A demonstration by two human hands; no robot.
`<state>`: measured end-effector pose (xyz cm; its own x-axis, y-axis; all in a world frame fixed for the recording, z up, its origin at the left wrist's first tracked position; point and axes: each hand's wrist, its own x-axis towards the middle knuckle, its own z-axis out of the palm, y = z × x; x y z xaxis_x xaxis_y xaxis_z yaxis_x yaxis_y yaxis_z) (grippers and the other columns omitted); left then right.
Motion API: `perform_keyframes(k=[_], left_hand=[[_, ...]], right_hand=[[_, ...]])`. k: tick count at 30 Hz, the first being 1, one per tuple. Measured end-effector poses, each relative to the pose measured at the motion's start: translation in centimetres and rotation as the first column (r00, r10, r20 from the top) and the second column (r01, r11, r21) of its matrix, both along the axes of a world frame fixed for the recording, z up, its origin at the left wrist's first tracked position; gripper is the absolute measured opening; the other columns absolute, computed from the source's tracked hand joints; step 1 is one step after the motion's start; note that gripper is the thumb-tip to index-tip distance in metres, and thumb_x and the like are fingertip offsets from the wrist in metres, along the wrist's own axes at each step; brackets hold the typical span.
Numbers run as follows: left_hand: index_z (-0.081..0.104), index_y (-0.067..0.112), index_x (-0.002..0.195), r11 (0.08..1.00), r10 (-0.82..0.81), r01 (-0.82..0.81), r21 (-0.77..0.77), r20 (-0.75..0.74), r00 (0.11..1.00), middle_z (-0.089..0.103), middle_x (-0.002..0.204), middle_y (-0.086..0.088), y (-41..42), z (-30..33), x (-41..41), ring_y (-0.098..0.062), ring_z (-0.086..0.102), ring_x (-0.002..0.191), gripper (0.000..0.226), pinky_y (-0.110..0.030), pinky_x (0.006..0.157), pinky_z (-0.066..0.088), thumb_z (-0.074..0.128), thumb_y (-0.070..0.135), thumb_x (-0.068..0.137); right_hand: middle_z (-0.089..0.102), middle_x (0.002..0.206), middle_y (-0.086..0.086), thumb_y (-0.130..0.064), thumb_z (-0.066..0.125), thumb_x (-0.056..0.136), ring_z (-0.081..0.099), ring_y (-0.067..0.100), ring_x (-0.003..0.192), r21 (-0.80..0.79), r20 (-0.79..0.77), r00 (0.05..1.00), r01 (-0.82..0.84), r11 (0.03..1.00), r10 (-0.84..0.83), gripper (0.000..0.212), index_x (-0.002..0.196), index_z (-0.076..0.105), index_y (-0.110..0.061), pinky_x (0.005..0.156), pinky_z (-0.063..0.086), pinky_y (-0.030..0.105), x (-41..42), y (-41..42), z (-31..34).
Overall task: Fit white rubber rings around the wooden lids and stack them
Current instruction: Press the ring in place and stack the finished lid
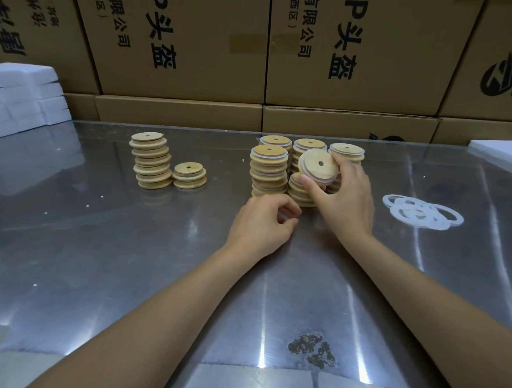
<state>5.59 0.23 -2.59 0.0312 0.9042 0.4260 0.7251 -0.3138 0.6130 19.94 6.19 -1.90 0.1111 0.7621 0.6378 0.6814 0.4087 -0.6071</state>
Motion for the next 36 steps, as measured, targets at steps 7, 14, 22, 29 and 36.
perform_keyframes(k=[7,14,22,29,36], left_hand=[[0.070,0.026,0.088,1.000,-0.004,0.004,-0.010,-0.009,1.000,0.069,0.082,0.014,0.1,0.0,0.1,-0.004,0.065,0.078,0.010,-0.032,0.079,0.055,0.068,0.018,0.081],[0.071,0.026,0.087,1.000,-0.006,0.006,-0.013,-0.004,1.000,0.066,0.076,0.016,0.0,-0.1,0.1,-0.003,0.064,0.075,0.011,-0.032,0.078,0.054,0.067,0.017,0.081],[0.071,0.025,0.088,1.000,-0.009,0.009,-0.001,-0.009,1.000,0.064,0.076,0.016,0.0,0.0,0.1,-0.004,0.064,0.076,0.010,-0.032,0.079,0.054,0.067,0.017,0.082],[0.070,0.029,0.084,0.987,0.157,-0.157,0.018,0.006,0.988,0.069,0.080,0.013,0.6,0.4,-2.0,-0.010,0.065,0.082,0.010,-0.031,0.077,0.053,0.065,0.020,0.082],[0.065,0.026,0.093,0.903,0.394,-0.423,0.078,0.247,0.885,0.067,0.093,0.007,1.5,1.4,-5.0,-0.018,0.062,0.094,0.014,-0.028,0.077,0.047,0.060,0.017,0.084]], right_hand=[[0.057,0.131,0.001,-0.058,0.062,0.080,0.043,0.022,0.125,-0.041,0.086,0.996,0.040,0.998,-0.037,0.068,0.135,0.048,-0.020,0.096,0.038,0.036,-0.1,0.5,-0.2],[0.060,0.127,0.005,-0.053,0.060,0.083,0.044,0.023,0.124,-0.084,0.170,0.985,0.041,0.996,-0.026,0.060,0.132,0.053,-0.019,0.097,0.038,0.037,-0.2,0.5,-0.3],[0.057,0.130,0.006,-0.052,0.058,0.086,0.041,0.023,0.128,-0.121,0.182,0.983,0.032,0.992,-0.009,0.059,0.135,0.049,-0.020,0.097,0.037,0.037,-0.2,0.6,-0.3],[0.055,0.132,0.005,-0.052,0.056,0.087,0.039,0.023,0.130,-0.136,0.206,0.978,0.017,0.991,0.011,0.060,0.138,0.046,-0.022,0.098,0.038,0.038,-0.2,0.5,-0.3],[0.043,0.145,0.002,-0.053,0.049,0.091,0.030,0.020,0.137,-0.182,0.225,0.972,-0.033,0.983,0.074,0.064,0.145,0.035,-0.020,0.104,0.034,0.039,-0.1,0.6,-0.3]])
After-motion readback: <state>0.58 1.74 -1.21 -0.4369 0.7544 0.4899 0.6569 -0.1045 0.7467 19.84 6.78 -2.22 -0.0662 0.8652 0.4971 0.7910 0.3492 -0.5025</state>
